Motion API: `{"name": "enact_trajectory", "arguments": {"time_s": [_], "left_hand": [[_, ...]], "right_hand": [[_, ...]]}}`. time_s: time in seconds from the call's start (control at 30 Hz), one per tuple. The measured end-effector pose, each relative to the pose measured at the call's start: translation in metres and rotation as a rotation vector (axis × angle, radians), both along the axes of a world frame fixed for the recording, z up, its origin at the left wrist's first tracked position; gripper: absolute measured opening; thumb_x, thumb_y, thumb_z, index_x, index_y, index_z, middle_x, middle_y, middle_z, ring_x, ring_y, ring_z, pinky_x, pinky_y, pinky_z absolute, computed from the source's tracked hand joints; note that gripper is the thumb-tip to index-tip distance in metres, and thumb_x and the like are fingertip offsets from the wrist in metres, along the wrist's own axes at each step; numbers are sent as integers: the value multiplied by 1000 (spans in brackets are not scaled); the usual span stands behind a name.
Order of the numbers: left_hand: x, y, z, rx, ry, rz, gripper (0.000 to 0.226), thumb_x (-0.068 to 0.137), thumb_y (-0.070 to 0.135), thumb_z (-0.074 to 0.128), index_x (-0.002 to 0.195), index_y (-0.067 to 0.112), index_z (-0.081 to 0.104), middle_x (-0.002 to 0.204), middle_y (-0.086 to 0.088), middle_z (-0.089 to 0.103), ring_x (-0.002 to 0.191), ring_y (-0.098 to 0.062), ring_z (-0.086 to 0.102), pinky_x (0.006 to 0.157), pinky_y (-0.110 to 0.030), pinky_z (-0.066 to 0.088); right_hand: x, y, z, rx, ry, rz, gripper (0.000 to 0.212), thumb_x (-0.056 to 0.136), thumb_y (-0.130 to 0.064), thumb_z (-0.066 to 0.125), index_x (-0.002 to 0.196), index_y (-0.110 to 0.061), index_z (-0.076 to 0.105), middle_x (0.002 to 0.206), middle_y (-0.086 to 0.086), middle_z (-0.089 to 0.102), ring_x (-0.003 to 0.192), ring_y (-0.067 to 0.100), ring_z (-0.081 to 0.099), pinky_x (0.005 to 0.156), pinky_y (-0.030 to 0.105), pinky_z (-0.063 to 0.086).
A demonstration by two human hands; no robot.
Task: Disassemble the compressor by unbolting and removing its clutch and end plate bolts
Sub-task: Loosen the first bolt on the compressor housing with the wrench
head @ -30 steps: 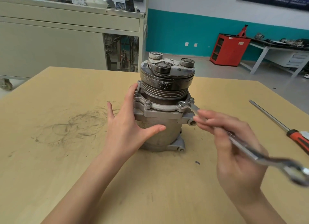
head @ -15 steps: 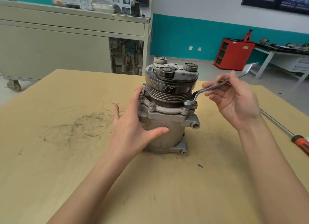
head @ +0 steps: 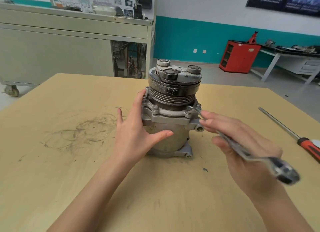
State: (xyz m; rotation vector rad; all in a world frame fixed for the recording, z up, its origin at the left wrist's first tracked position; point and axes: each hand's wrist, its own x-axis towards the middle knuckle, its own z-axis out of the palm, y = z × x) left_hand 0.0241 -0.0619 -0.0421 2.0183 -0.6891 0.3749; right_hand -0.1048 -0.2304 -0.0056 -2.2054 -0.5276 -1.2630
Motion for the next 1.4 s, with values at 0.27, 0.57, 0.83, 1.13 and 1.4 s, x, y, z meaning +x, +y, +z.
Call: {"name": "enact_trajectory", "arguments": {"time_s": [0.27, 0.57, 0.83, 1.13, 1.4], "left_hand": [[3, -1, -2, -6, -29, 0, 102, 54, 79, 59, 140, 50, 12, 137, 37, 30, 129, -5, 43, 118, -51, 4], [5, 0, -5, -13, -8, -21, 104, 55, 78, 58, 142, 48, 10, 136, 40, 28, 127, 8, 34, 120, -50, 1], [3, 0, -4, -8, -12, -10, 104, 55, 77, 58, 143, 47, 10, 137, 38, 28, 129, 1, 32, 120, -52, 2], [4, 0, -5, -18, -11, -13, 106, 55, 78, 57, 145, 45, 11, 139, 29, 33, 119, 16, 31, 119, -50, 3], [3, 0, -4, -15, -5, -14, 104, 55, 79, 57, 142, 49, 10, 144, 27, 35, 128, 2, 38, 120, -53, 5]], "right_hand": [[5, 13, -14, 17, -109, -37, 38, 101, -29, 41, 99, 3, 62, 107, 17, 66, 100, 21, 67, 80, 37, 57], [34, -14, -13, 932, 62, 358, 27, 100, -14, 27, 88, -7, 51, 87, 5, 72, 75, 25, 71, 67, 28, 56], [93, -56, 25, 1086, 616, 548, 34, 103, -14, 21, 81, -8, 46, 75, 15, 72, 58, 19, 67, 50, 19, 51], [42, -26, 24, 860, 57, 238, 36, 102, -33, 33, 87, -9, 56, 83, 6, 74, 71, 23, 72, 61, 24, 56], [17, 12, -13, 267, -76, 98, 27, 102, -34, 40, 109, -14, 57, 109, 6, 64, 101, 27, 67, 78, 47, 57]]}}
